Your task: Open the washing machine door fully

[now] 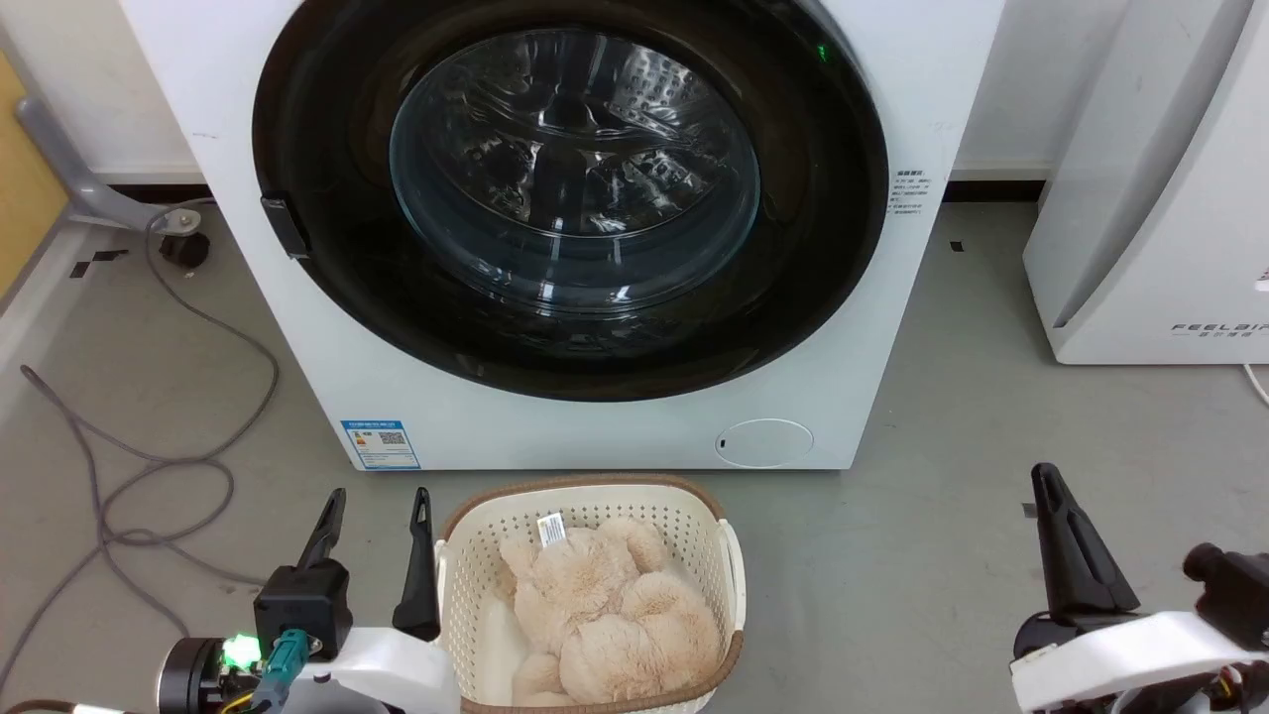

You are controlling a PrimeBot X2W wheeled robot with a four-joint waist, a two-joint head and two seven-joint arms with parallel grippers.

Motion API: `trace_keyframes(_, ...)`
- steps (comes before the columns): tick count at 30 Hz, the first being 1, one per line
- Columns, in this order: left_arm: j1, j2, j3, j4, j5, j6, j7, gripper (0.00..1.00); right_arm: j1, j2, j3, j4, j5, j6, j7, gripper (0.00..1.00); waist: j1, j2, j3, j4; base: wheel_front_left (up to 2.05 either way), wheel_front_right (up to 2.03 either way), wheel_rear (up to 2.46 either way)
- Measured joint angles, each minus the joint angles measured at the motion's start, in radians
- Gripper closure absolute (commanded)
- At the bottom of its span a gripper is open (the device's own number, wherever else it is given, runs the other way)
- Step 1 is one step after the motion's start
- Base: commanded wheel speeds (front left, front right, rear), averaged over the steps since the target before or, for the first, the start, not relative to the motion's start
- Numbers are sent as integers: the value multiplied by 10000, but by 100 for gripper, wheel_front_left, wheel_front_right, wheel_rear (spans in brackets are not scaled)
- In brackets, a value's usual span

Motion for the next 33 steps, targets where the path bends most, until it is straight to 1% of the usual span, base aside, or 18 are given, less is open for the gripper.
trace_keyframes(7, -4, 0, -56, -31, 0, 107, -127, 0, -84, 0, -54, 222, 2188, 0, -121, 100, 0, 0, 82, 16, 0, 0, 0)
trace_keyframes(11, -39, -2, -82, -65, -2, 136, -222, 0, -405, 2, -228, 412, 3122, 0, -167, 100, 0, 0, 180, 25, 0, 0, 0)
trace_keyframes(21, -393, -2, -199, -167, -12, 209, -445, 0, -1556, -90, -953, 1223, 4591, -2, 138, 100, 0, 0, 587, 130, 0, 0, 0)
trace_keyframes(33, -868, -2, -299, -364, -92, 416, -698, 0, -3823, -640, -1248, 2892, 6059, -2, 282, 100, 0, 0, 1332, 346, 0, 0, 0)
